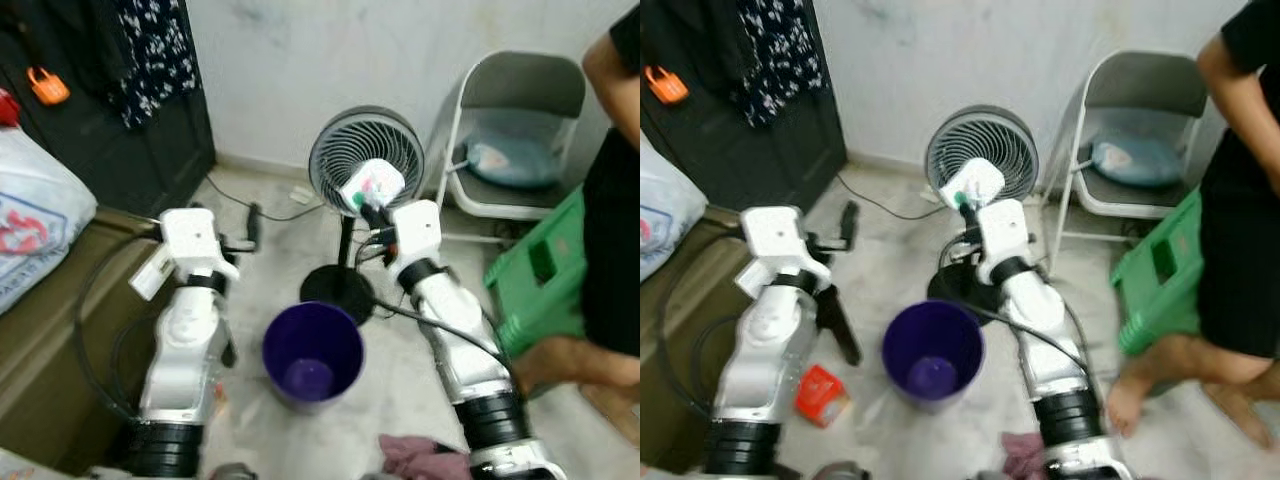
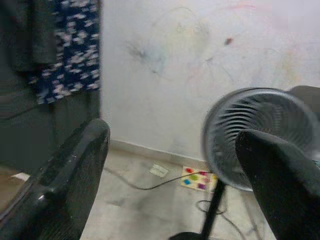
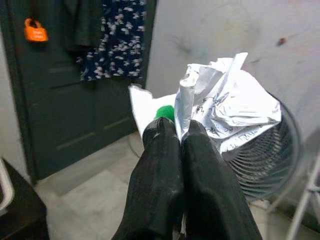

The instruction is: Clean up the room

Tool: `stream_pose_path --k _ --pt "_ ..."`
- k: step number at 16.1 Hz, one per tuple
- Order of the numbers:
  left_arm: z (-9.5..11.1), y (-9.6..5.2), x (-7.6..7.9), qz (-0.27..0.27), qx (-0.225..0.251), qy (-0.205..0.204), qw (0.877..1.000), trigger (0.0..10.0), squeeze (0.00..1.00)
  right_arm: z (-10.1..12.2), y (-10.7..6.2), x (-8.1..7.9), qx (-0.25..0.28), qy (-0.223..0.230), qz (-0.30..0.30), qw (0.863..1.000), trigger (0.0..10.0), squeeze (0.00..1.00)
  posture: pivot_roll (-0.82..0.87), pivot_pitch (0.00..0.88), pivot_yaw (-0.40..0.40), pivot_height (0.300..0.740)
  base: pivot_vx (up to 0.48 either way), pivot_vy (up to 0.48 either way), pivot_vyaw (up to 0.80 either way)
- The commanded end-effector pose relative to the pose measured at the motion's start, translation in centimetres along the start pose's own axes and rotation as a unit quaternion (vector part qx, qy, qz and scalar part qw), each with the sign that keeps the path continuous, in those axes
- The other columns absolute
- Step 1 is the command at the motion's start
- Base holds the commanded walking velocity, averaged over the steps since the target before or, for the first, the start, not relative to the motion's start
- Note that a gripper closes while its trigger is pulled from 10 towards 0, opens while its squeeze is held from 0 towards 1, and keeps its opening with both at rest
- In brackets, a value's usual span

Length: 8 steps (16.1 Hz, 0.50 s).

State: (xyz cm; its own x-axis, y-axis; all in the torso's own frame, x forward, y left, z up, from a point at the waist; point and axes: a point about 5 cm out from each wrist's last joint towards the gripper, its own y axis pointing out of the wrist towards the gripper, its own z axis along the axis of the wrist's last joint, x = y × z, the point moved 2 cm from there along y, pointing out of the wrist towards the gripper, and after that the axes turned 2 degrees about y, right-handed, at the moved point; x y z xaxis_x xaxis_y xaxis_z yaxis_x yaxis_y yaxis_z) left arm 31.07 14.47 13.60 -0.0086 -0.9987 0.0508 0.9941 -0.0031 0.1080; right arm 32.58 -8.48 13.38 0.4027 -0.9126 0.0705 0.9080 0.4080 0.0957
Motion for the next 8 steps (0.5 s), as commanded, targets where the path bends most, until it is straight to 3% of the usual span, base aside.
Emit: stream_pose_path --k 1,8 --pt "-0.03 -0.01 -0.47 0.012 -0.003 0.008 1.000 10.0 0.00 0.65 0.28 -0.51 0.012 -0.004 0.012 1.000 10.0 0.00 0.04 0.000 -0.039 0.740 0.000 0.000 0.00" --pt "0.00 -0.22 -0.61 0.014 -0.007 0.012 1.000 10.0 0.00 0.42 0.27 -0.84 0.008 -0.001 0.013 1.000 10.0 0.00 0.05 0.001 -0.036 0.740 0.000 0.000 0.72"
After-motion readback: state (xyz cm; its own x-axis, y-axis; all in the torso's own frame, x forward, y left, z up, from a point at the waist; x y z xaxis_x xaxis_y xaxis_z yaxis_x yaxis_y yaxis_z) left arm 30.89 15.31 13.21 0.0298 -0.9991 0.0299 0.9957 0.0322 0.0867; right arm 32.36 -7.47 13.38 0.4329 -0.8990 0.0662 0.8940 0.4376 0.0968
